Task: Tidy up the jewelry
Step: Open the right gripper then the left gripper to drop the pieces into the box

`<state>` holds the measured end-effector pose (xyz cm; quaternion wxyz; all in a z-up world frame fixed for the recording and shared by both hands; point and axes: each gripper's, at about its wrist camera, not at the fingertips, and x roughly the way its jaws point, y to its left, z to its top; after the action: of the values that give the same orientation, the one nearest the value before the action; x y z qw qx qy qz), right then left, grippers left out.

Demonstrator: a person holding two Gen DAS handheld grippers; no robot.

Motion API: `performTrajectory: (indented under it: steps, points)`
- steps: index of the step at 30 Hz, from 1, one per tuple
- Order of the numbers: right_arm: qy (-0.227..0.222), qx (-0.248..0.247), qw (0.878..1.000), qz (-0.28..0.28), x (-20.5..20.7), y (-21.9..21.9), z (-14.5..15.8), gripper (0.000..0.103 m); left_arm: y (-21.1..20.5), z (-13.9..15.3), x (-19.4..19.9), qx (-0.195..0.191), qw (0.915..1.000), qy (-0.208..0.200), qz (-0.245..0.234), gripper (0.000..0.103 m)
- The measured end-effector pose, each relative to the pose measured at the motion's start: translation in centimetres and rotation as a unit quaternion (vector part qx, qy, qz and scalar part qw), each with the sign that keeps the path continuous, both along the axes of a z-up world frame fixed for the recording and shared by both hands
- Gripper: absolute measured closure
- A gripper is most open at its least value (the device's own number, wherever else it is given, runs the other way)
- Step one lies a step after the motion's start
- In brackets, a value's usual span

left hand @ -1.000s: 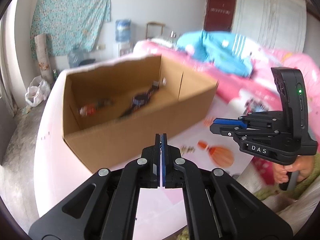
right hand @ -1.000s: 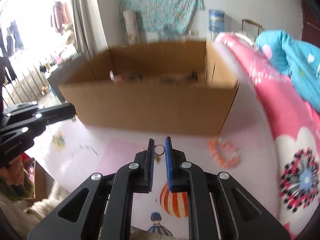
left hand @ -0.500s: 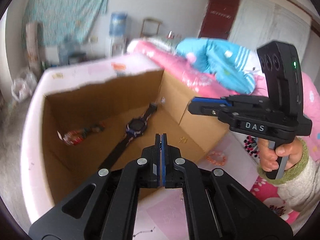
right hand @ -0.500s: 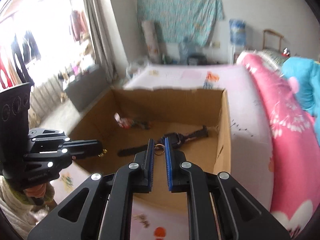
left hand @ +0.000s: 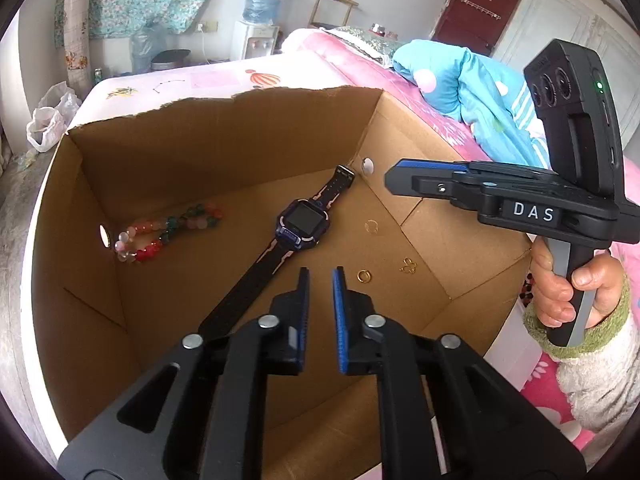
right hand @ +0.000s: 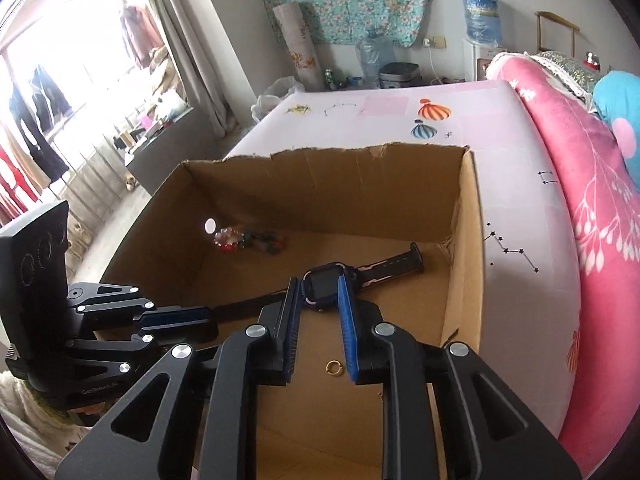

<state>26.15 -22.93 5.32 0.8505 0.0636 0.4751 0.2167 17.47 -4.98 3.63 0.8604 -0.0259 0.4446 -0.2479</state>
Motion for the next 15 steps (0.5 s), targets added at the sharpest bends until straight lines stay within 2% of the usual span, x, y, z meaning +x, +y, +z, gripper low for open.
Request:
performTrajectory:
  steps: [6, 11, 15]
  points:
    - [-0.024, 0.022, 0.999, -0.029, -0.4, -1.5, 1.7, 0.078, 0.5, 0.8, -0.4, -0.012, 0.9998, -0.018, 0.004, 0.091]
    - [-0.064, 0.048, 0.995, -0.051, -1.8, -3.2, 4.3, 0.072, 0.8, 2.3, -2.0, -0.015, 0.9981, -0.059, 0.001, 0.082]
    - [-0.096, 0.073, 0.99, -0.066, -4.0, -4.5, 6.1, 0.064, 1.2, 3.4, -3.4, -0.028, 0.9958, -0.087, -0.003, 0.079]
